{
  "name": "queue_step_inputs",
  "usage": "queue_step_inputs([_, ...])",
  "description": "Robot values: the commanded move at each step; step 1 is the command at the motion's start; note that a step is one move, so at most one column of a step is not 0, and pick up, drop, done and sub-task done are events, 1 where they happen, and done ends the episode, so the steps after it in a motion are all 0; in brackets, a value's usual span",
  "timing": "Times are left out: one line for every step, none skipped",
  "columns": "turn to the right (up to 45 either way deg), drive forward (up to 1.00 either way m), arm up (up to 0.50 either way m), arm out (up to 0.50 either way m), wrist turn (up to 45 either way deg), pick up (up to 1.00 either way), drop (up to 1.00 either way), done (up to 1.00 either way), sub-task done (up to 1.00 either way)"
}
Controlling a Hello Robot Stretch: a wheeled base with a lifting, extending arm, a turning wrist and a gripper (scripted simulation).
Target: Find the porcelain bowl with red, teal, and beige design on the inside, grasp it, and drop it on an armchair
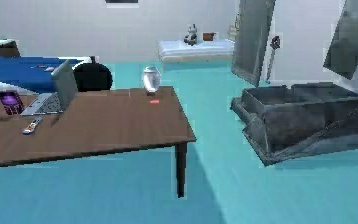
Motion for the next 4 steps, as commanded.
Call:
queue_step_inputs([-45.0,0.00,0.00,0.00,0.0,0.00,0.00,0.00,0.00])
queue_step_inputs([-27.0,0.00,0.00,0.00,0.0,0.00,0.00,0.00,0.00])
queue_step_inputs([0.0,0.70,0.00,0.00,0.0,0.00,0.00,0.00,0.00])
queue_step_inputs([-3.0,0.00,0.00,0.00,0.0,0.00,0.00,0.00,0.00])
